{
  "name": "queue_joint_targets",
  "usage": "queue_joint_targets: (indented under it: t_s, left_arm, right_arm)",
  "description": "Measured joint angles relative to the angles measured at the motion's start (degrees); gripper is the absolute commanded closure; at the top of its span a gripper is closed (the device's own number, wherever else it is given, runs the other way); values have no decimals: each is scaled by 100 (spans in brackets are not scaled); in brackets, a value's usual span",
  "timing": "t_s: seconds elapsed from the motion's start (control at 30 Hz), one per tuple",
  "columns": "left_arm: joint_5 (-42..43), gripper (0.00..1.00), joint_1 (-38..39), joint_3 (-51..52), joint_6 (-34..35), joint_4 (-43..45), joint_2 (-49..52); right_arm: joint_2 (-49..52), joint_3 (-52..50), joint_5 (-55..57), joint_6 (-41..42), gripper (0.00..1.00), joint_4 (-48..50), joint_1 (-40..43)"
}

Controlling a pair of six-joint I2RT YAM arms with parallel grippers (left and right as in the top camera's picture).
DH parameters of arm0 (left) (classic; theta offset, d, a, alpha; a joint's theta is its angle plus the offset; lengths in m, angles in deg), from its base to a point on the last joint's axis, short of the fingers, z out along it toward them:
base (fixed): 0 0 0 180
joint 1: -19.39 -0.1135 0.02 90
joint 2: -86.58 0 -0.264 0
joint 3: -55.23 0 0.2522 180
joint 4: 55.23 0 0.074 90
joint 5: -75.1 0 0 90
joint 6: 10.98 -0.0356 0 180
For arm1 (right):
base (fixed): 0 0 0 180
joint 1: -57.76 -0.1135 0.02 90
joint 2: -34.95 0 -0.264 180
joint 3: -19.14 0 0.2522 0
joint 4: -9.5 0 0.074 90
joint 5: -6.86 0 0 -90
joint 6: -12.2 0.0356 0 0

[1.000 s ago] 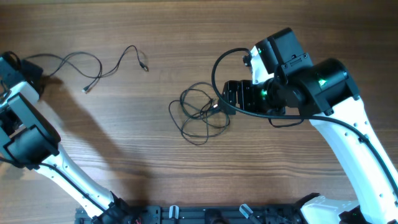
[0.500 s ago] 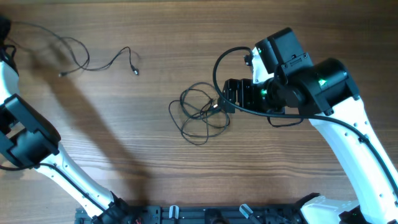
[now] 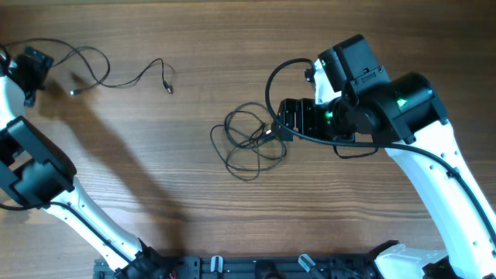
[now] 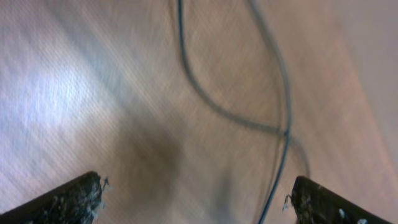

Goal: Untangle cables

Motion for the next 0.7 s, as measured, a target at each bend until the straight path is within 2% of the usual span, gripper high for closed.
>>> queue_joint_targets:
  t_s: [0.13,0.2,0.3,0.43,0.6,0.7]
  left_arm:
    - [-118,0,118,2,-450,-595,2]
    - [-466,0,251,2,-699,-774,2]
    - [-990,0,490,4,-994,-726,2]
    - [-1366,5,780,59,-1593,-479,2]
    - [-1469,6,1001,118,-2371,-584,2]
    - [-1349,11,1027,133,-2535,-710,2]
  right_arm:
    - [0,0,0,-74,0,9,0]
    - [0,0,20,-142,0,44,0]
    - [0,0,39,-173,0,55,0]
    - [0,0,44,-175,0,57,0]
    - [0,0,46,-190,0,105,0]
    - [0,0,59,-195,0,136,0]
